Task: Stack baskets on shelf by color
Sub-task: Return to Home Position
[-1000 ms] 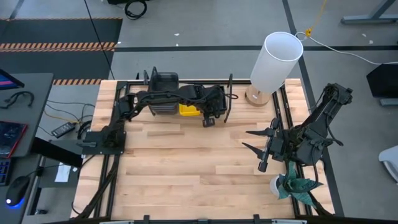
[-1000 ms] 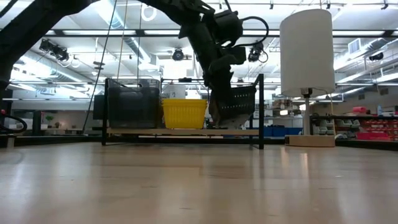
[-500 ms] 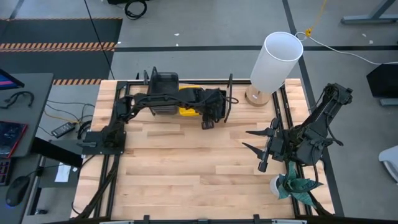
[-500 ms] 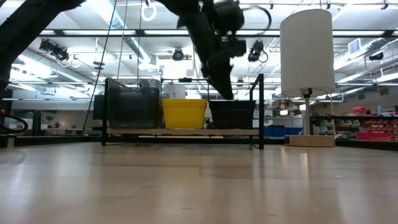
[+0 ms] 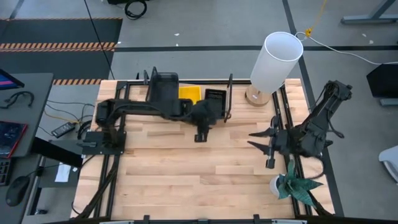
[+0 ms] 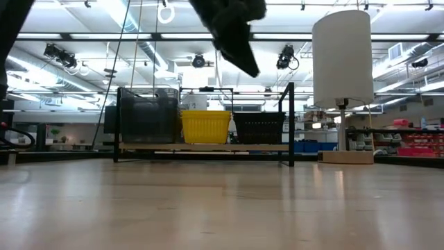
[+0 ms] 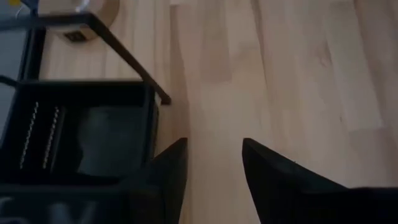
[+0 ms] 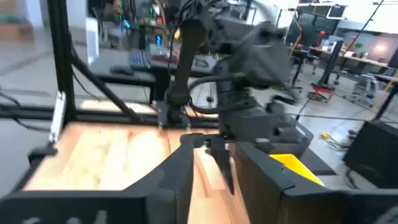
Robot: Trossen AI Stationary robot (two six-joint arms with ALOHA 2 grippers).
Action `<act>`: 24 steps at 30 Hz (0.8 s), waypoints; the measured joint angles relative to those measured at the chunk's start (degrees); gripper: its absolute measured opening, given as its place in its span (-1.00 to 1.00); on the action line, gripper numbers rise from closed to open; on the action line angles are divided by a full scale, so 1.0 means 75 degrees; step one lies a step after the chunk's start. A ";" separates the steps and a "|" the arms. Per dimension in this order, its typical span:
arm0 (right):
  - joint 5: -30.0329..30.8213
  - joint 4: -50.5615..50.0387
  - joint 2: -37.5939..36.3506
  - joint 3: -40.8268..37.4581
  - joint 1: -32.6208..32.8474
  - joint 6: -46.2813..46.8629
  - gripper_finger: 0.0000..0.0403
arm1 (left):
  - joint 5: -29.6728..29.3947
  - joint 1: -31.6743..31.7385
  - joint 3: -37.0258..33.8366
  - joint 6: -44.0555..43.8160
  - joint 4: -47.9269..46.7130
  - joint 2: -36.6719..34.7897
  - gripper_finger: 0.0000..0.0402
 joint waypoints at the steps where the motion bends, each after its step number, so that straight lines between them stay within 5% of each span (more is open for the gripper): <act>1: -0.0072 0.0179 -0.0164 -0.0140 0.0000 -0.0091 -0.42 | -0.0027 -0.0072 -0.0271 -0.0037 0.0118 -0.0176 -0.22; 13: -0.0819 0.1512 -0.2011 -0.1796 -0.0023 -0.1009 -0.70 | -0.0057 -0.0600 -0.3189 -0.0845 0.2364 -0.2401 -0.34; 24: -0.1670 0.2467 -0.2894 -0.2734 -0.0299 -0.1414 -0.77 | -0.0102 -0.0833 -0.6450 -0.1620 0.5852 -0.4407 -0.38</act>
